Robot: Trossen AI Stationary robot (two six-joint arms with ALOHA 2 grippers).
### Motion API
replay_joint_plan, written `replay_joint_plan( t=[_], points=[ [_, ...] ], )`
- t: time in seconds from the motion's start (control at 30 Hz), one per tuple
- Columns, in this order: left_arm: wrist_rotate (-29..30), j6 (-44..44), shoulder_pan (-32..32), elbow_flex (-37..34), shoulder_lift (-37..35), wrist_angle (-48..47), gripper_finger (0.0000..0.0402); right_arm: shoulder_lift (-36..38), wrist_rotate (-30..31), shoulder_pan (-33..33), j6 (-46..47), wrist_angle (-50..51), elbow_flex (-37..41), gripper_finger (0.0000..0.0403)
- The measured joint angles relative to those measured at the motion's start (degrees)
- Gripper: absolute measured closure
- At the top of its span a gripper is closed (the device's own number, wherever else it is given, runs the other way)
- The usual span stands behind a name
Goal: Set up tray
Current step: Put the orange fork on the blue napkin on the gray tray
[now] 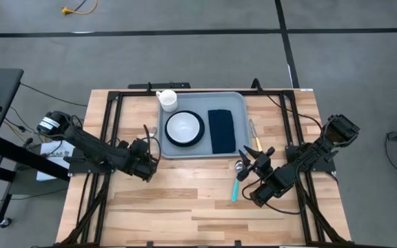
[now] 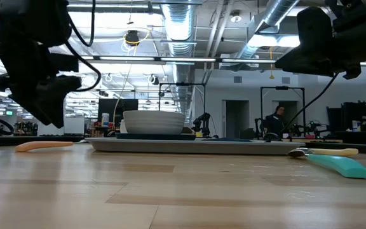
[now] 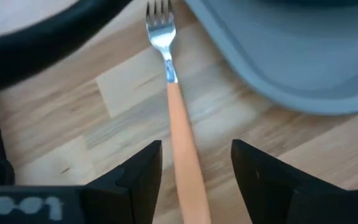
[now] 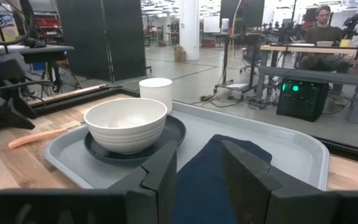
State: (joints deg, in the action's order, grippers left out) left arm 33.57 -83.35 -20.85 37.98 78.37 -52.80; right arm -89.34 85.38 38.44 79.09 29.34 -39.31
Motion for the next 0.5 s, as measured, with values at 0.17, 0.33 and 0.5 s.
replay_joint_plan(
  t=[0.17,0.33,0.5],
  points=[
    [-1.36,1.24,1.19,0.00,0.59,1.67,0.0216,0.00,0.00,0.00,0.00,0.12,0.00,0.0287],
    [-2.43,1.28,2.07,0.00,3.26,2.39,0.0217,0.00,-0.01,0.00,-0.04,0.15,0.00,0.0287],
    [-4.72,1.33,2.81,-0.02,7.46,2.36,0.0217,0.00,0.00,0.00,-0.01,0.13,0.00,0.0287]
  ],
)
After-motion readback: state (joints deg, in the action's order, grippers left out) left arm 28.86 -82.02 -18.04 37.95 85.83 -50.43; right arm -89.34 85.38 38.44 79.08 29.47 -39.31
